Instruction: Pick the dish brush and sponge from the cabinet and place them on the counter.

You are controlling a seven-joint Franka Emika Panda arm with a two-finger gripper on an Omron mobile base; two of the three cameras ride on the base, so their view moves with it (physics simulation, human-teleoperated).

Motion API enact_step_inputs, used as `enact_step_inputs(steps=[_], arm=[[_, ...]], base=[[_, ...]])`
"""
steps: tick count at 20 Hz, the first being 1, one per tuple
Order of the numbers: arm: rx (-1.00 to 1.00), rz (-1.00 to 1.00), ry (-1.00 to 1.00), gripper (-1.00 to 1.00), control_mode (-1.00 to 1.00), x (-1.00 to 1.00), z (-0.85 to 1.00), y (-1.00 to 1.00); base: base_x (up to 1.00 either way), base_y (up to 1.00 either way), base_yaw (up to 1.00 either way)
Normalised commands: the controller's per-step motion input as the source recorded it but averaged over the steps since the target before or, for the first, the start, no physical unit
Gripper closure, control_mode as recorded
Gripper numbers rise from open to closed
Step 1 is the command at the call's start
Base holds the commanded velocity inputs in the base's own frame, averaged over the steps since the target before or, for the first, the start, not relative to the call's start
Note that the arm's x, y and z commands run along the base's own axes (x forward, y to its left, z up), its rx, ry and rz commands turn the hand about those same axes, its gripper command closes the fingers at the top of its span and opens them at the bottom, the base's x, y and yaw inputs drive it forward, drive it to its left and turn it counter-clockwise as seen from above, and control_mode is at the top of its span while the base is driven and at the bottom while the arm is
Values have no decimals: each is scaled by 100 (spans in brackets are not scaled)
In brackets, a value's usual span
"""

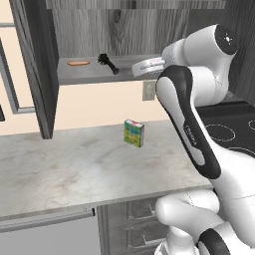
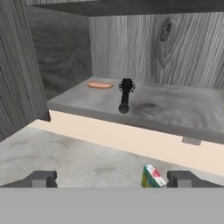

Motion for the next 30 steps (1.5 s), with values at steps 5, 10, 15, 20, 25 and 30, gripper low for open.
enact_step_inputs(steps=[5, 10, 15, 20, 25, 30], arm=[[0, 0, 0, -100, -100, 38, -1, 2], [0, 0, 2, -100, -100, 42, -4, 2], [0, 0, 6, -100, -100, 42, -9, 11], [0, 0, 3, -100, -100, 38, -6, 12], [0, 0, 0, -100, -100, 33, 0, 15], [0, 0, 0, -100, -100, 30, -12, 12]], base=[[0, 0, 0], [0, 0, 0], [0, 0, 0], [0, 0, 0], [0, 0, 0], [0, 0, 0]])
